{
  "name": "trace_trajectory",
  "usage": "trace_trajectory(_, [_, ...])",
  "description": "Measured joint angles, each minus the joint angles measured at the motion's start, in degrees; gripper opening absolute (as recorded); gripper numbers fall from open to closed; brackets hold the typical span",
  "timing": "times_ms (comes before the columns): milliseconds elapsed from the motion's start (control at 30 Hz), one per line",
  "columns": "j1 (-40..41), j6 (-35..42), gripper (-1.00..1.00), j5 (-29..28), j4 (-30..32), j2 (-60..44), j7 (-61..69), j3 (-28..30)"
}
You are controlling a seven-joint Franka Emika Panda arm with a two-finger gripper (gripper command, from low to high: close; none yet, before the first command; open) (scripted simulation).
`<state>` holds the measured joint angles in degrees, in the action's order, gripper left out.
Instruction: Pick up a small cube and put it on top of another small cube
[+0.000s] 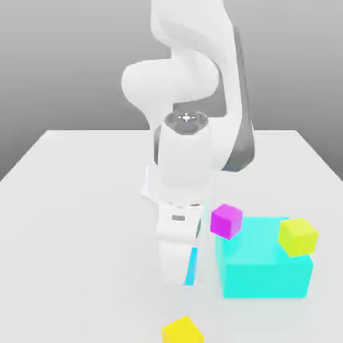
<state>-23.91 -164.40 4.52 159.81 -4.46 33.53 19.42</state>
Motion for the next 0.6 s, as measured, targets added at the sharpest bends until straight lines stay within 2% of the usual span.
trace_trajectory(100, [2.47, 1.81, -1.00, 0.00, 0.48, 1.65, -0.08, 1.47])
trace_trajectory(200, [-1.98, 7.69, -1.00, 4.11, -1.96, 3.65, 10.70, -1.14])
trace_trajectory(300, [-6.76, 14.26, -1.00, 4.56, -4.78, 6.62, 20.76, -3.52])
trace_trajectory(500, [-13.33, 25.75, -1.00, -1.22, -9.66, 13.90, 35.30, -8.05])
trace_trajectory(600, [-16.88, 26.65, -1.00, -5.32, -10.67, 15.31, 38.97, -11.61])
